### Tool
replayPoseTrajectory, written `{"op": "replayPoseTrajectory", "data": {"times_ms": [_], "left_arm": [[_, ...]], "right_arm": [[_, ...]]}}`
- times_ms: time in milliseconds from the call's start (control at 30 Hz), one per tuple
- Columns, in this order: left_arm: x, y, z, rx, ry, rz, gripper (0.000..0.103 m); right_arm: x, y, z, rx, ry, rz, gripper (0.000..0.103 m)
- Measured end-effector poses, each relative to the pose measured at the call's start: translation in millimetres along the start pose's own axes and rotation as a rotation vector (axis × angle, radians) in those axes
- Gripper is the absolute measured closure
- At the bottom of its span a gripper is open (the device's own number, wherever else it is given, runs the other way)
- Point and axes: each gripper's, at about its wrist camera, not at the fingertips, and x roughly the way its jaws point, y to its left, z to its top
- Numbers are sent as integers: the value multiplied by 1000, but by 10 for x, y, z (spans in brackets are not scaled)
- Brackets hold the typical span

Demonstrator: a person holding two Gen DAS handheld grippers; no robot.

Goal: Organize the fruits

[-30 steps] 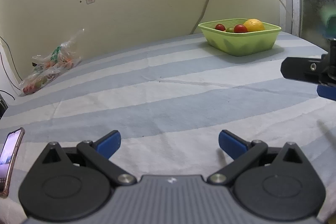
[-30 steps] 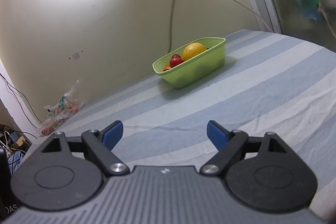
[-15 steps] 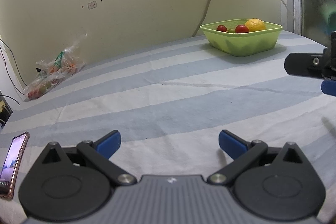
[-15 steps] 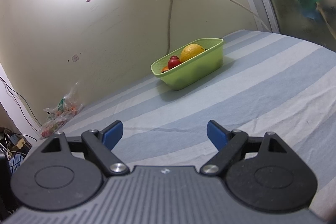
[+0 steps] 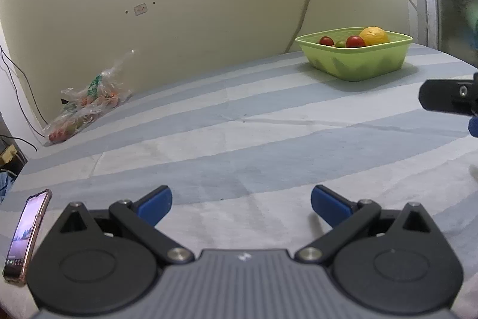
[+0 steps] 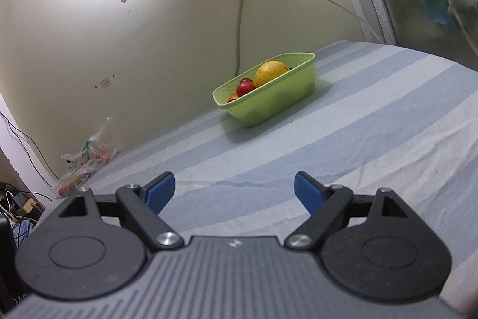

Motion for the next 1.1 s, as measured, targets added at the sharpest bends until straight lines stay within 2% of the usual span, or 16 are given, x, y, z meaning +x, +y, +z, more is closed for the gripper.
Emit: {"op": "replayPoseTrajectory", "data": {"times_ms": [1100], "left_arm": [[45,-49,-25,38,5,29,0]], "right_arm": [[20,-27,1,24,8,-10,14]]}}
